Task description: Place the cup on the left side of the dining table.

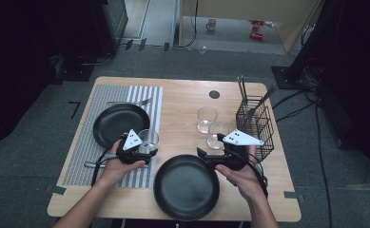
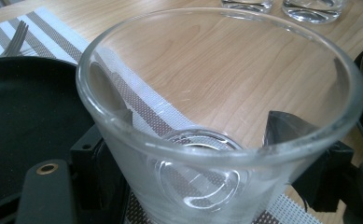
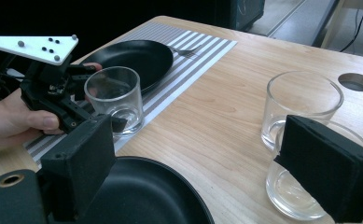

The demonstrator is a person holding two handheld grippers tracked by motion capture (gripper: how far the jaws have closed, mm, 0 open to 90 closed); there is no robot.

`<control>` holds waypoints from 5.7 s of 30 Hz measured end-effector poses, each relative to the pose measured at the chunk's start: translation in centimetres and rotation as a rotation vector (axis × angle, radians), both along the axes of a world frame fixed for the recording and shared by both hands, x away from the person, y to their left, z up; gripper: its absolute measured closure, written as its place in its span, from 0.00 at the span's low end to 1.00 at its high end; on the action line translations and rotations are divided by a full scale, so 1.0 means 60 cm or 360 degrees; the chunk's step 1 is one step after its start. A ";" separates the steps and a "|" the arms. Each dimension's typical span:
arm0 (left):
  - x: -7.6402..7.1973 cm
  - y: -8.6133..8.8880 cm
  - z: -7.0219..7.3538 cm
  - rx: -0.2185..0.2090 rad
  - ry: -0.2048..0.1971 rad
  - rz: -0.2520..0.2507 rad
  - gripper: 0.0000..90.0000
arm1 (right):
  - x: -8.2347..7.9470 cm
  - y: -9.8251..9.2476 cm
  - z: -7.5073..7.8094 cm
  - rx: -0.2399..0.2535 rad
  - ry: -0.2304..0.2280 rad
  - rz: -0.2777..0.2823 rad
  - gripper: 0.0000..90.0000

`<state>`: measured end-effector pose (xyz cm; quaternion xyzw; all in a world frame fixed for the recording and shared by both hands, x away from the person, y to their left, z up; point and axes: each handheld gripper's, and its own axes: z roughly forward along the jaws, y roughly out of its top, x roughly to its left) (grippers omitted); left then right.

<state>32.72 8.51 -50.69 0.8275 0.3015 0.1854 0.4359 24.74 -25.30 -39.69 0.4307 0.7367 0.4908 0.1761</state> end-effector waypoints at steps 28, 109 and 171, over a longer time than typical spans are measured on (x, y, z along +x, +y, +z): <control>-0.011 -0.004 0.016 -0.0033 0.0021 0.0020 0.20 | -0.031 -0.056 -0.023 0.0015 0.0016 -0.0097 0.11; -0.089 0.129 0.059 -0.0260 0.0102 0.0246 0.10 | -0.092 -0.204 -0.091 -0.0122 0.0066 -0.0440 0.11; -0.157 0.308 -0.014 0.0010 0.0293 0.0772 0.10 | -0.136 -0.303 -0.218 -0.0337 0.0306 -0.0734 0.11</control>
